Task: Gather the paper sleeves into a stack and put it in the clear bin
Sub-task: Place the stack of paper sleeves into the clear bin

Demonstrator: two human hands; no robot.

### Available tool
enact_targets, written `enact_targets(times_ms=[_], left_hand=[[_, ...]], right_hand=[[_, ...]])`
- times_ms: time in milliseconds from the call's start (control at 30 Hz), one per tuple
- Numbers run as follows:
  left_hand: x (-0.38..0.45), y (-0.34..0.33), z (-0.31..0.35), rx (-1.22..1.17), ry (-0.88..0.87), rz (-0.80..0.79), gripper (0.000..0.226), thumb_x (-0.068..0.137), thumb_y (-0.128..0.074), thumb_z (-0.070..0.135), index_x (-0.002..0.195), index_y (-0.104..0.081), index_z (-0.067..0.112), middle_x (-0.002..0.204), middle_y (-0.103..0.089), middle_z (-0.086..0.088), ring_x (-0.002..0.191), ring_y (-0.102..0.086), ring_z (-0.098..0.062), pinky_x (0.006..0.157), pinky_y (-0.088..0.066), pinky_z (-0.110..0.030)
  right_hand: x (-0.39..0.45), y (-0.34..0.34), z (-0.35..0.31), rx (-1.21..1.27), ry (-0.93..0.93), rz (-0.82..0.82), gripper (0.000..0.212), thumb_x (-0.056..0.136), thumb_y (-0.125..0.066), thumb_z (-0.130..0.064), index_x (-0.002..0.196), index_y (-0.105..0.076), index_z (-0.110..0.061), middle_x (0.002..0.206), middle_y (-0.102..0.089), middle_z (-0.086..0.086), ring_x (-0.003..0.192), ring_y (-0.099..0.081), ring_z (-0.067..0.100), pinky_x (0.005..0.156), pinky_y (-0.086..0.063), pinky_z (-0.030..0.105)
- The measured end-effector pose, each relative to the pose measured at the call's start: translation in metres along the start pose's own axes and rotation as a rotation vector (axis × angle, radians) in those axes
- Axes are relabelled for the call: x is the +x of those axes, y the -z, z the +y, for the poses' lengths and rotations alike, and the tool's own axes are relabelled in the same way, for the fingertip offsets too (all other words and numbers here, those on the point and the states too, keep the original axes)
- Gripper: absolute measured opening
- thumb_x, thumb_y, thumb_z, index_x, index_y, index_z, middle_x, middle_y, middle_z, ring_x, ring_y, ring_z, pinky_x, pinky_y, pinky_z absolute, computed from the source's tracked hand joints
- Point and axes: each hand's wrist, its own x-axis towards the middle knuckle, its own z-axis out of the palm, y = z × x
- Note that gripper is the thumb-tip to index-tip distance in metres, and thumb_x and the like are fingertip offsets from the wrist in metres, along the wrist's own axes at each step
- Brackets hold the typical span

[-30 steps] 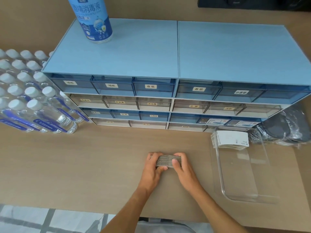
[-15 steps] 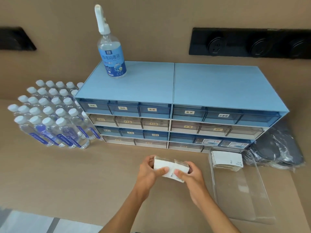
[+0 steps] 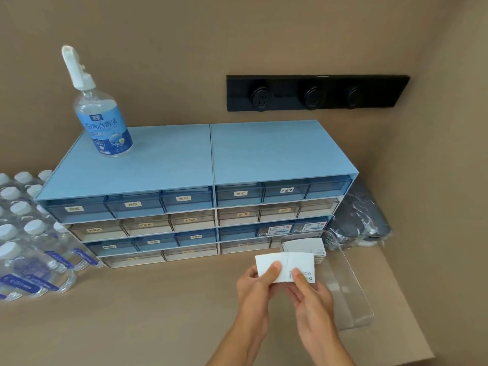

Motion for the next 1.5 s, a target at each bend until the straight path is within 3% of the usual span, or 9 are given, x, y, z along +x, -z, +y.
enact_targets(times_ms=[233, 300, 400, 600, 800, 900, 1133, 1233, 1500], left_hand=[[-0.013, -0.07, -0.056, -0.108, 0.246, 0.051, 0.029, 0.08, -0.079, 0.004, 0.102, -0.066, -0.009, 0.093, -0.075, -0.028, 0.07, -0.072, -0.029, 0.064, -0.059, -0.033], [-0.011, -0.089, -0.075, -0.125, 0.292, 0.115, 0.023, 0.079, -0.08, 0.004, 0.093, -0.063, -0.003, 0.073, -0.071, -0.022, 0.054, -0.066, -0.024, 0.053, -0.056, -0.028], [-0.004, -0.111, -0.094, -0.179, 0.312, 0.247, 0.019, 0.079, -0.079, 0.003, 0.085, -0.061, 0.001, 0.057, -0.066, -0.013, 0.037, -0.061, -0.015, 0.04, -0.052, -0.021], [0.014, -0.118, -0.116, -0.292, 0.369, 0.464, 0.017, 0.085, -0.075, 0.011, 0.087, -0.066, -0.004, 0.067, -0.061, -0.015, 0.032, -0.057, -0.012, 0.036, -0.05, -0.016], [0.037, -0.116, -0.125, -0.251, 0.373, 0.593, 0.026, 0.085, -0.075, 0.011, 0.066, -0.061, -0.001, 0.051, -0.057, -0.012, 0.028, -0.047, -0.014, 0.033, -0.045, -0.017], [0.049, -0.116, -0.126, -0.185, 0.379, 0.643, 0.027, 0.085, -0.075, 0.011, 0.065, -0.061, 0.0, 0.055, -0.056, -0.013, 0.033, -0.045, -0.017, 0.037, -0.044, -0.02], [0.068, -0.118, -0.127, -0.157, 0.37, 0.655, 0.031, 0.085, -0.075, 0.008, 0.062, -0.057, 0.002, 0.05, -0.055, -0.012, 0.026, -0.044, -0.015, 0.036, -0.046, -0.021], [0.076, -0.12, -0.125, -0.171, 0.373, 0.667, 0.03, 0.087, -0.073, 0.008, 0.062, -0.058, -0.001, 0.036, -0.056, -0.008, 0.021, -0.049, -0.014, 0.031, -0.048, -0.021], [0.086, -0.115, -0.128, -0.093, 0.366, 0.68, 0.027, 0.087, -0.074, 0.007, 0.066, -0.062, -0.003, 0.038, -0.061, -0.008, 0.027, -0.057, -0.012, 0.031, -0.048, -0.02]], right_hand=[[0.02, 0.055, -0.034, 0.07, -0.058, 0.132, 0.021, 0.078, -0.073, -0.009, 0.097, -0.07, -0.001, 0.087, -0.078, 0.015, 0.07, -0.074, 0.02, 0.061, -0.058, 0.027], [0.032, 0.068, -0.044, 0.056, -0.106, 0.154, 0.017, 0.073, -0.077, -0.011, 0.084, -0.068, -0.002, 0.072, -0.075, 0.014, 0.059, -0.071, 0.021, 0.051, -0.056, 0.028], [0.051, 0.085, -0.051, -0.018, -0.199, 0.181, 0.019, 0.076, -0.079, -0.011, 0.085, -0.067, 0.0, 0.068, -0.069, 0.019, 0.057, -0.065, 0.028, 0.055, -0.054, 0.033], [0.078, 0.104, -0.037, -0.171, -0.353, 0.227, 0.023, 0.071, -0.083, -0.01, 0.08, -0.069, 0.006, 0.071, -0.069, 0.027, 0.063, -0.066, 0.034, 0.065, -0.057, 0.043], [0.099, 0.106, -0.019, -0.18, -0.524, 0.305, 0.026, 0.071, -0.084, -0.014, 0.062, -0.063, -0.002, 0.049, -0.059, 0.012, 0.035, -0.051, 0.019, 0.041, -0.046, 0.024], [0.108, 0.103, -0.012, -0.125, -0.591, 0.311, 0.026, 0.076, -0.081, -0.014, 0.063, -0.06, -0.004, 0.051, -0.055, 0.01, 0.037, -0.047, 0.018, 0.043, -0.045, 0.025], [0.121, 0.102, -0.008, -0.134, -0.671, 0.303, 0.033, 0.082, -0.075, -0.028, 0.084, -0.067, 0.004, 0.069, -0.06, 0.013, 0.057, -0.053, 0.022, 0.061, -0.052, 0.033], [0.127, 0.102, -0.01, -0.146, -0.673, 0.33, 0.029, 0.082, -0.076, -0.028, 0.077, -0.067, -0.001, 0.064, -0.064, 0.009, 0.05, -0.059, 0.017, 0.047, -0.053, 0.025], [0.135, 0.101, -0.008, -0.231, -0.617, 0.35, 0.029, 0.083, -0.076, -0.025, 0.067, -0.066, -0.003, 0.046, -0.062, 0.002, 0.03, -0.054, 0.008, 0.037, -0.046, 0.02]])
